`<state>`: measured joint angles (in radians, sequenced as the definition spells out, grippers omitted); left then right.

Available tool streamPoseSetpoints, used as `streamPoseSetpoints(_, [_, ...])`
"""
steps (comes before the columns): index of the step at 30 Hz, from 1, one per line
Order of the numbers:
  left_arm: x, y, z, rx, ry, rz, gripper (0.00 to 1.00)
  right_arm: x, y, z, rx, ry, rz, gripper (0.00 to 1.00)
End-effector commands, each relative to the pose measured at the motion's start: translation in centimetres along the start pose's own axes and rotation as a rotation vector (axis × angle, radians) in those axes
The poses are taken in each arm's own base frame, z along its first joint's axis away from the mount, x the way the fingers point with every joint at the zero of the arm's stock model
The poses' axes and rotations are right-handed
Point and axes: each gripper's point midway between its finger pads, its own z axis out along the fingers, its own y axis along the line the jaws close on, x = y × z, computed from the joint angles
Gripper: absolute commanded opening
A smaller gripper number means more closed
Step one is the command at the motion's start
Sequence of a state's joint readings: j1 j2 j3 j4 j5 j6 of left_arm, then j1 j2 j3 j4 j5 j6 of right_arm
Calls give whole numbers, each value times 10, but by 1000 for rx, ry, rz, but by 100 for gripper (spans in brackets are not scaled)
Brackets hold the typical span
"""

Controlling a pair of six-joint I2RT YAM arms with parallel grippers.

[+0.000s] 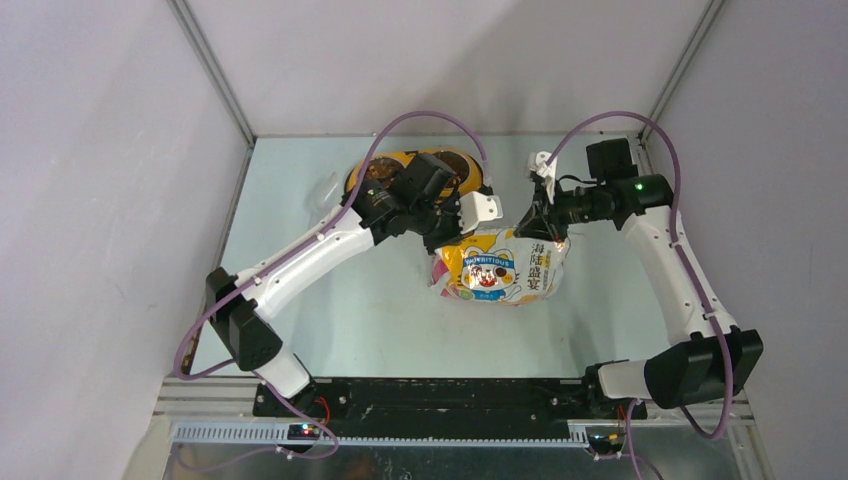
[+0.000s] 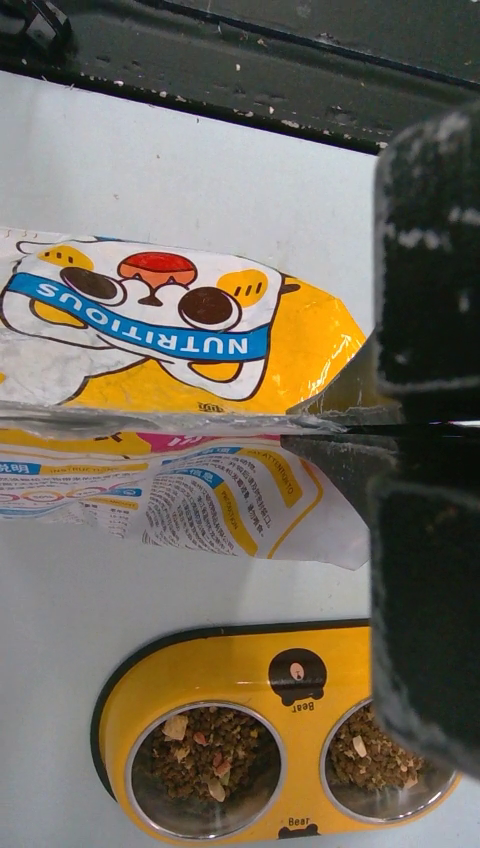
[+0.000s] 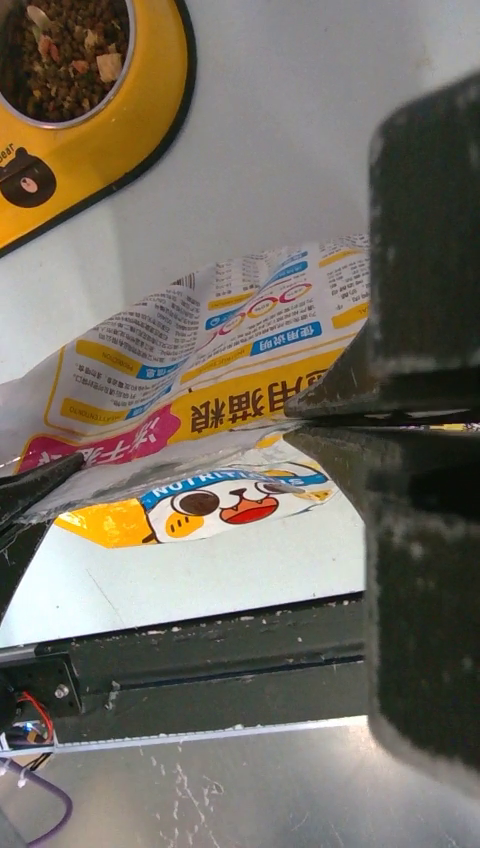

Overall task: Serve the pet food
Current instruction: Close the pet food bag at the center of the board.

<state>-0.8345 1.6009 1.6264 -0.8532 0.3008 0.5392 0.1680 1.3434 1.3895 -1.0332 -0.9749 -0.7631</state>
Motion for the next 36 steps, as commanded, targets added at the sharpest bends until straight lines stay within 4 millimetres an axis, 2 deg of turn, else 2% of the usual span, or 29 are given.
streamPoseSetpoints(1, [-24, 17, -23, -70, -68, 9, 0, -21, -5, -21, 80, -11, -74, 17])
streamPoseSetpoints(2, [-23, 17, -23, -72, -66, 8, 0, -20, -5, -25, 100, -6, -83, 32])
streamPoseSetpoints(4, [-22, 18, -23, -78, -63, 8, 0, -12, -7, -33, 147, 30, -145, 46])
streamPoseSetpoints(6, [-21, 19, -24, -84, -59, 7, 0, -2, -8, -40, 198, 72, -214, 52])
streamPoseSetpoints(8, [-21, 19, -23, -86, -58, 7, 0, 7, -7, -45, 243, 103, -290, 54])
streamPoseSetpoints(10, [-21, 19, -22, -84, -58, 5, 0, 10, -6, -48, 292, 123, -384, 55])
streamPoseSetpoints(11, [-21, 19, -21, -82, -57, 4, 0, 3, -4, -53, 330, 112, -458, 55])
streamPoseSetpoints(12, [-21, 19, -20, -79, -57, 3, 0, 12, -3, -49, 326, 121, -501, 55])
streamPoseSetpoints(13, [-21, 19, -20, -78, -57, 1, 0, -2, 0, -54, 369, 85, -589, 55])
streamPoseSetpoints(14, [-21, 19, -19, -75, -54, 0, 0, 6, 0, -50, 370, 87, -618, 56])
streamPoseSetpoints(16, [-21, 19, -19, -75, -55, -1, 0, -6, 3, -50, 396, 48, -692, 54])
streamPoseSetpoints(20, [-22, 18, -19, -75, -53, 0, 0, -12, 1, -47, 414, 17, -745, 51])
streamPoseSetpoints(24, [-22, 17, -20, -79, -51, 3, 0, -11, -2, -42, 435, 24, -764, 49])
streamPoseSetpoints(29, [-22, 17, -17, -74, -47, 3, 0, 6, 2, -33, 399, 68, -806, 41])
streamPoseSetpoints(36, [-21, 16, -15, -70, -40, 5, 0, 20, 19, -27, 355, 90, -849, 38])
